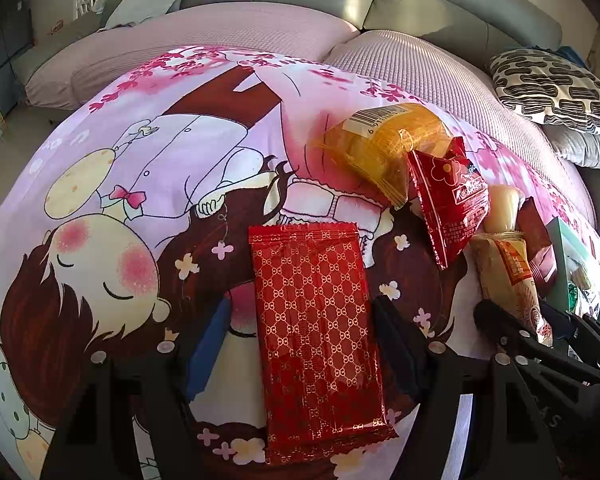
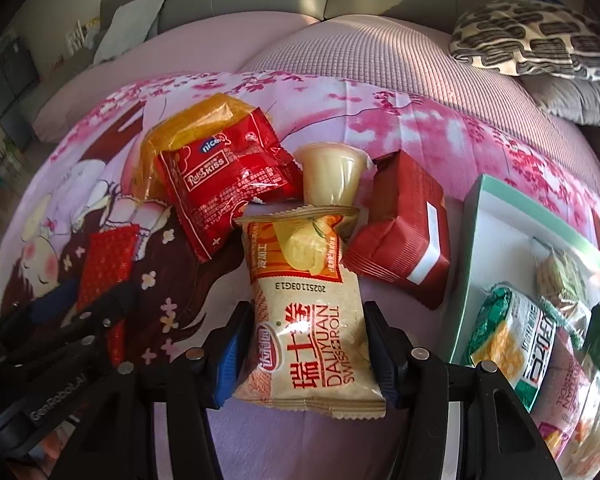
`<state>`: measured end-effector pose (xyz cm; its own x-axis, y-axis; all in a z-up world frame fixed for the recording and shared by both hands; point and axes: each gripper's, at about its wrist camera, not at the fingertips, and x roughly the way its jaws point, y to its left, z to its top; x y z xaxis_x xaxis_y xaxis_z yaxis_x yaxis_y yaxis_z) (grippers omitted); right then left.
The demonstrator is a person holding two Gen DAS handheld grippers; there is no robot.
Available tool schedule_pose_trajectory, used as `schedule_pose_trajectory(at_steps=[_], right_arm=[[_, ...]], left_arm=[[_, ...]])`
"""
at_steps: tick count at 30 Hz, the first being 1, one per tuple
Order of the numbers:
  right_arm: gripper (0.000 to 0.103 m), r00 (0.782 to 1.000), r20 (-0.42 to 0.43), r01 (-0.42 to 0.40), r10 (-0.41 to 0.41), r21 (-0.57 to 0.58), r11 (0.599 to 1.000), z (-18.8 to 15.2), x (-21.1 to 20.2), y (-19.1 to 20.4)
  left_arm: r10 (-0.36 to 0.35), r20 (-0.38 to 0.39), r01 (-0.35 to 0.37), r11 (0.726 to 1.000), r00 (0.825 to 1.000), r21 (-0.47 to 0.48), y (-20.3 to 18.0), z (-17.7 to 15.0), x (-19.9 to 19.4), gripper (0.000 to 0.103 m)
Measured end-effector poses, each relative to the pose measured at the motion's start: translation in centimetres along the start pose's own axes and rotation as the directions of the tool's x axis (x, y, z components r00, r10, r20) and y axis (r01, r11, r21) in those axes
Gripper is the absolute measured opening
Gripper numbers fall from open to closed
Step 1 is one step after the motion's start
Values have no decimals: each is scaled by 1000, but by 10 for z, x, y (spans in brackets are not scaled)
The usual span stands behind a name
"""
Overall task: Organize snacks
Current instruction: 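Grasp the red patterned pack with the left tool while the right tool grasps the cream Swiss roll bag, then lift the red pack with the left tool while the right tool lifts the Swiss roll bag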
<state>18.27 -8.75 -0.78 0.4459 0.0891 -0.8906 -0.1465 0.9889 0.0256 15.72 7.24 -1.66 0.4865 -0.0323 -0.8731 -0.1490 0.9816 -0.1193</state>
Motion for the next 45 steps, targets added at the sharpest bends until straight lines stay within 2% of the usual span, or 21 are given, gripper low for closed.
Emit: schedule_pose_trajectory(at_steps=[6,15,22,35,45], right_arm=[[59,999,-10,37,-38,-52,998,10,5,9],[59,1000,-11,24,-25,-51,998,12,6,7],[56,999,23,34,-33,-47,998,5,3,9],[52,998,60,36,-35,-19,999,-18,-9,13],[41,998,69,-4,3,16,1000,-28,-22,10]], left_arm=[[3,2,-3,1000,1000,4,0,1,1,74],[17,5,-17,1000,1000,14,-1,2,2,74],[11,10,-11,1000,1000,3,-1,2,2,73],[29,25,-28,999,999,-29,3,2,0,58],[22,29,-20,998,999,-57,6,2,-2,54]])
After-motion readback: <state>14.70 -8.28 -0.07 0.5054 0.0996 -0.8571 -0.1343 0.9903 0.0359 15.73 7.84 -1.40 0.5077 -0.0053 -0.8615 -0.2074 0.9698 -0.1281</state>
